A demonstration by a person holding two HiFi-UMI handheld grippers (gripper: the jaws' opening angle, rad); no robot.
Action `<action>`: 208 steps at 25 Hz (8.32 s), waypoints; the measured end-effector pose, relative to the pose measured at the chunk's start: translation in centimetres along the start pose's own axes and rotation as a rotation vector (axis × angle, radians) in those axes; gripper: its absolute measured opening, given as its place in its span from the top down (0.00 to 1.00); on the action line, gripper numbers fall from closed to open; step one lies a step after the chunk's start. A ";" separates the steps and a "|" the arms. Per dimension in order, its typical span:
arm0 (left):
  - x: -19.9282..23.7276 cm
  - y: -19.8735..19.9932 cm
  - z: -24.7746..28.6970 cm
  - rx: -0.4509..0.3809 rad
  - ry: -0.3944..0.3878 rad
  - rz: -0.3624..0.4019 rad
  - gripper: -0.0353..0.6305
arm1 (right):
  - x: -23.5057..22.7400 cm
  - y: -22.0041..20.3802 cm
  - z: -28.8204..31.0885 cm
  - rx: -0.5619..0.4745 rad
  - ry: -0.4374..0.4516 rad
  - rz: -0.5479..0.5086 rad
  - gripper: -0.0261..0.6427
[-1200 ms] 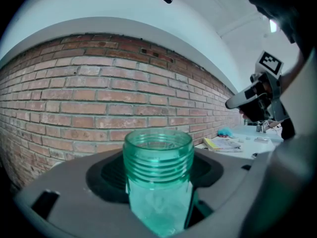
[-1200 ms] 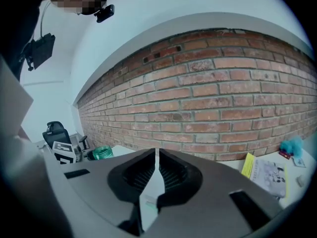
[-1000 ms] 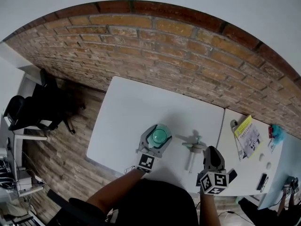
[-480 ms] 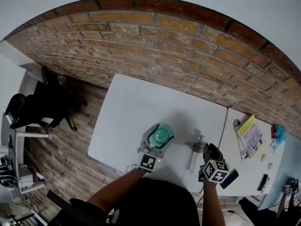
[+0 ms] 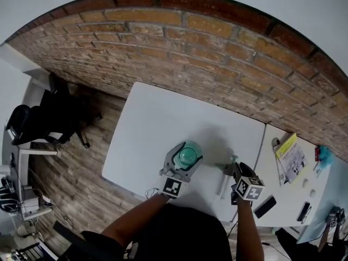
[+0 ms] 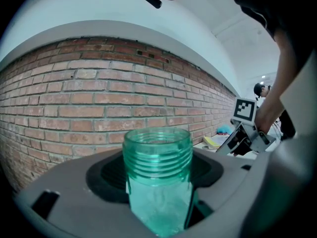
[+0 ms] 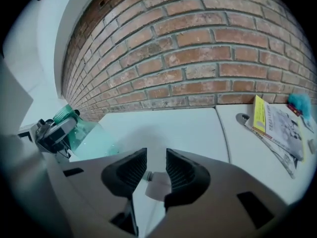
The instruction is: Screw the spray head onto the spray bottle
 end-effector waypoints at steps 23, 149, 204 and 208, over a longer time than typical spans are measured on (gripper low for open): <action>0.0 0.1 0.0 -0.011 0.006 0.016 0.46 | -2.6 -0.5 4.9 0.206 -0.069 0.061 0.79; -0.4 -1.2 -1.4 0.035 -0.237 0.056 0.46 | 7.5 3.8 -15.2 -0.594 0.232 -0.255 0.86; -0.1 -1.5 -1.7 0.020 -0.257 0.069 0.46 | 12.0 10.1 -18.7 -0.764 0.274 -0.335 0.86; -0.3 -1.4 -1.6 0.019 -0.255 0.065 0.46 | 11.9 10.2 -18.6 -0.753 0.286 -0.329 0.86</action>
Point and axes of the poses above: the fingertips, and each gripper's own axes: z forward along the fingers, x to its left, y out of its top, the point moved 9 cm from there along -z, backward along the fingers, and after that the axes turned 9 degrees about z, right-handed, at the moved point
